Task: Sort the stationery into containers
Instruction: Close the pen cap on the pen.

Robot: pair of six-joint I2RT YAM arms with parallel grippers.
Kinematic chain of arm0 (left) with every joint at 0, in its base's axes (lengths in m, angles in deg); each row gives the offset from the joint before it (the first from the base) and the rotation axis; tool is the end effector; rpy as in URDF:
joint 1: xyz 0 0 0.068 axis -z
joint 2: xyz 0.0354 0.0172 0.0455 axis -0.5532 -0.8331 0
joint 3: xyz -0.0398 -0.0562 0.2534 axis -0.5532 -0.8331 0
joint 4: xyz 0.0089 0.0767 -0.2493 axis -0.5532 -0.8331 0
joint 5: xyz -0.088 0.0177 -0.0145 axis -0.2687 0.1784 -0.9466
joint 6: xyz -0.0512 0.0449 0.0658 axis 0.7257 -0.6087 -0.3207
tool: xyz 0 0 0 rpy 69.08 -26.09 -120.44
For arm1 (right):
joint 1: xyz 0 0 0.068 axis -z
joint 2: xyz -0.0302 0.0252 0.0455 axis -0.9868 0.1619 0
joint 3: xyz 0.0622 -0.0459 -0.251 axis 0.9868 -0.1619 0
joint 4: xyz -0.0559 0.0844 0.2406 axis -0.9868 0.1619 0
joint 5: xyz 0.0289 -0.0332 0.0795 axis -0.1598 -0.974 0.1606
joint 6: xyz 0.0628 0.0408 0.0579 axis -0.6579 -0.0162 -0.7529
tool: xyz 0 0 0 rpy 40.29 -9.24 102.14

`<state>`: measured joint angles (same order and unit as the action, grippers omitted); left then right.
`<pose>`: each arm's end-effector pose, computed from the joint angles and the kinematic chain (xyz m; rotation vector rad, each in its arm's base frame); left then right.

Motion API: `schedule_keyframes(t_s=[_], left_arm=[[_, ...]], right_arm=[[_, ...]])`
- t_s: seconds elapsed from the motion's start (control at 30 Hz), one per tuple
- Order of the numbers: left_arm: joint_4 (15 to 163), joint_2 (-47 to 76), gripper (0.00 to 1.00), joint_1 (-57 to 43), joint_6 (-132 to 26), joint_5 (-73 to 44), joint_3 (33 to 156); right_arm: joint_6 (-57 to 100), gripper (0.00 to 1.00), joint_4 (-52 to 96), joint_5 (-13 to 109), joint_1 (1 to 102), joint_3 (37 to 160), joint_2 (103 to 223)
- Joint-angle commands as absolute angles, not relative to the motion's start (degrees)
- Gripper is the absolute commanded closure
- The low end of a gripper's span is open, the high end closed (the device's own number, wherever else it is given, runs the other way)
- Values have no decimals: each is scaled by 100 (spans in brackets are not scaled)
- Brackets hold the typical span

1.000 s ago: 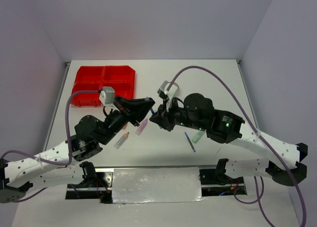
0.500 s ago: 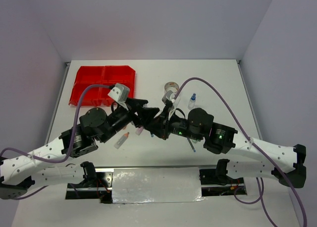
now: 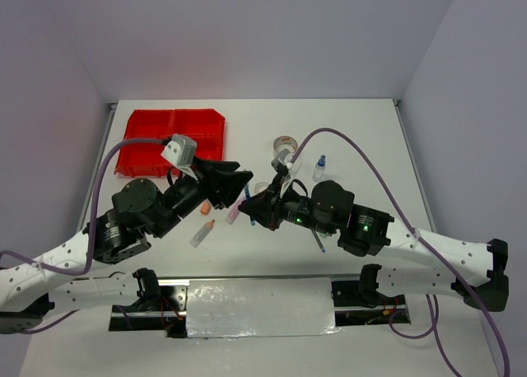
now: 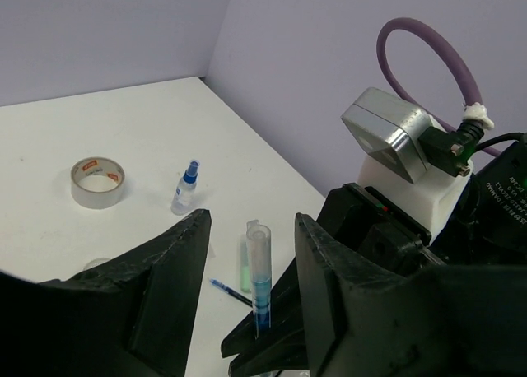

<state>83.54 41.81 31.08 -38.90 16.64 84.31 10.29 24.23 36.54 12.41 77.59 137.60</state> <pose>0.1247 -0.1863 0.4485 0.1527 1.4688 -1.0258 0.1094 0.2592 0.3689 -0.6943 1.6050 1.0824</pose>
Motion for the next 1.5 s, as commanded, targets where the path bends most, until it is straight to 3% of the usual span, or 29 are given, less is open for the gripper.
schedule_keyframes(t_s=[0.0, 0.2, 0.37, 0.63, 0.97, 1.17, 1.3, 1.4, 1.47], left_arm=[[8509, 4243, 43, 3128, -3926, 1591, 8466], [8588, 4138, 52, 3128, -3882, 1512, 8386], [8571, 4120, 83, 3137, -3812, 1407, 8333], [8606, 4085, 100, 3128, -3592, 950, 7912], [9045, 4163, 100, 3137, -3039, 335, 6683], [8897, 4313, 100, 3137, -2880, 744, 6496], [8186, 4384, 63, 3137, -2740, 1666, 7084], [7675, 4305, 51, 3137, -2713, 2212, 7690], [7604, 4287, 51, 3137, -2809, 2311, 7928]], right_arm=[[1014, 100, 2091, 3510, 1187, 7868, 13755], [1049, 100, 2100, 3519, 1204, 7947, 13765], [1119, 100, 2109, 3387, 1204, 8052, 13738], [1620, 100, 2144, 3159, 1222, 8895, 14063], [2086, 100, 2548, 2948, 1415, 10583, 14564], [1990, 100, 2355, 3315, 1415, 10171, 14388], [2016, 100, 2373, 3695, 1336, 9654, 14573], [1955, 100, 2258, 3677, 1345, 9283, 14520], [1955, 100, 2302, 3677, 1336, 9230, 14520]])
